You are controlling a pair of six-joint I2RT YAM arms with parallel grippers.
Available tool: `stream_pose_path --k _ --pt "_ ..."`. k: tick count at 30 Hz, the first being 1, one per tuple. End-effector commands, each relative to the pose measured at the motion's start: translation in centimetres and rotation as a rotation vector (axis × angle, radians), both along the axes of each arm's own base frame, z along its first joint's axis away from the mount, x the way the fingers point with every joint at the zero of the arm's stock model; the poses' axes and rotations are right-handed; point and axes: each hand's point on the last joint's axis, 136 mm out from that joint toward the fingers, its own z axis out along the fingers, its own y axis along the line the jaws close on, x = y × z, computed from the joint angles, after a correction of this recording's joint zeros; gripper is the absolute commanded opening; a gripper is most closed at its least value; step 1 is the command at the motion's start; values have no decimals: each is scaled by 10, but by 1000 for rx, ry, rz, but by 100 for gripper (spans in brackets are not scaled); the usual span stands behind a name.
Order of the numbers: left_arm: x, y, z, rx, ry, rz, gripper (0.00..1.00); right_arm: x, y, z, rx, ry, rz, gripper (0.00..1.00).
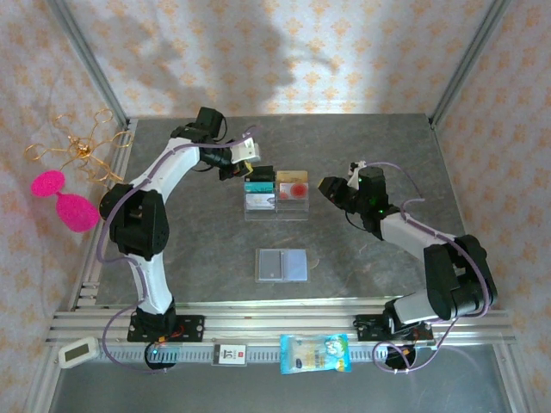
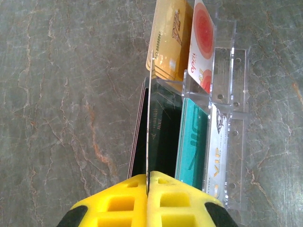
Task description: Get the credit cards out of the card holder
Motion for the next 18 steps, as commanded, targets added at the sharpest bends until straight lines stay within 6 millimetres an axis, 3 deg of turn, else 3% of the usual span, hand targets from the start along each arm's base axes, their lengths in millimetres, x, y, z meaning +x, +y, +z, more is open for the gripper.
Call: stream_pose_path --k 1,10,12,18 --pt "3 2 1 9 6 -21 0 7 1 10 -6 -36 9 33" --pt "9 2 2 5 -1 19 0 7 3 11 3 -38 20 34" --pt "14 1 6 -19 -10 55 24 7 3 12 3 -42 22 35" --pt "27 3 17 -43 -61 133 31 4 3 11 12 -37 27 35"
